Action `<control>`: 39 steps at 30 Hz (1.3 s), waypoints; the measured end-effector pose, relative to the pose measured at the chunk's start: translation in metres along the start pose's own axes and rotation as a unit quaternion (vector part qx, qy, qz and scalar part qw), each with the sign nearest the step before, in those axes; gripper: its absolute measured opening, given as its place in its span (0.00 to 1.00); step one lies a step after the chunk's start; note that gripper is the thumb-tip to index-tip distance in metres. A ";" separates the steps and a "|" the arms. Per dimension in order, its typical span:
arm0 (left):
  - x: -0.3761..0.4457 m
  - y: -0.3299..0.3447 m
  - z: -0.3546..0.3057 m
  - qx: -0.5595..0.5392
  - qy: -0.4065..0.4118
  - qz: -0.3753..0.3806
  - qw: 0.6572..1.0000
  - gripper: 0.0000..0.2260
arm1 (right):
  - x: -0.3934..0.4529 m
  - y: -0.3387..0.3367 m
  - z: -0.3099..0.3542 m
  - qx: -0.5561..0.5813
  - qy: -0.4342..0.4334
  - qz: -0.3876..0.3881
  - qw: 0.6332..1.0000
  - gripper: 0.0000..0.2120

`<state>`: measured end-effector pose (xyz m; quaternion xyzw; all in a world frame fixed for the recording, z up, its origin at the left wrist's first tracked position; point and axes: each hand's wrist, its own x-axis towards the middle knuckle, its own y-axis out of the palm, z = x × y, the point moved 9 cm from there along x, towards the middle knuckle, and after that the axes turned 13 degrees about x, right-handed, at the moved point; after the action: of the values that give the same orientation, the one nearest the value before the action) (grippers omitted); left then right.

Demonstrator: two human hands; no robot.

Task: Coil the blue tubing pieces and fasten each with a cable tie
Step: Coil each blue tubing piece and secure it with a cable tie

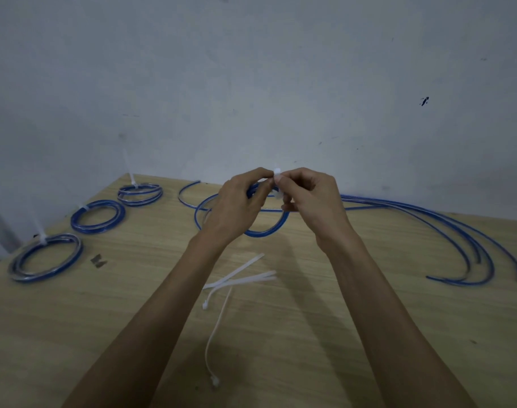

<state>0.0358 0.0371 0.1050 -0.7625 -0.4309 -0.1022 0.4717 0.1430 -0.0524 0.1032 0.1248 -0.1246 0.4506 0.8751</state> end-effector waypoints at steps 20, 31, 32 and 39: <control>0.000 -0.003 -0.008 0.004 0.006 0.045 0.999 0.10 | -0.001 0.011 0.022 -0.111 -0.093 0.051 0.988 0.05; 0.000 -0.001 -0.017 -0.025 0.009 0.072 0.997 0.08 | -0.003 -0.002 0.038 -0.096 -0.121 0.026 0.988 0.05; -0.001 -0.002 -0.018 -0.035 0.010 0.080 0.996 0.08 | -0.003 -0.001 0.040 -0.091 -0.123 0.033 0.988 0.05; -0.005 -0.003 -0.019 -0.058 0.021 0.127 0.990 0.08 | -0.005 -0.002 0.041 -0.115 -0.103 0.049 0.987 0.06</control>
<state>0.0351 0.0198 0.1145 -0.8349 -0.3139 -0.0826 0.4446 0.1379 -0.0706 0.1394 0.0630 -0.2707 0.4605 0.8430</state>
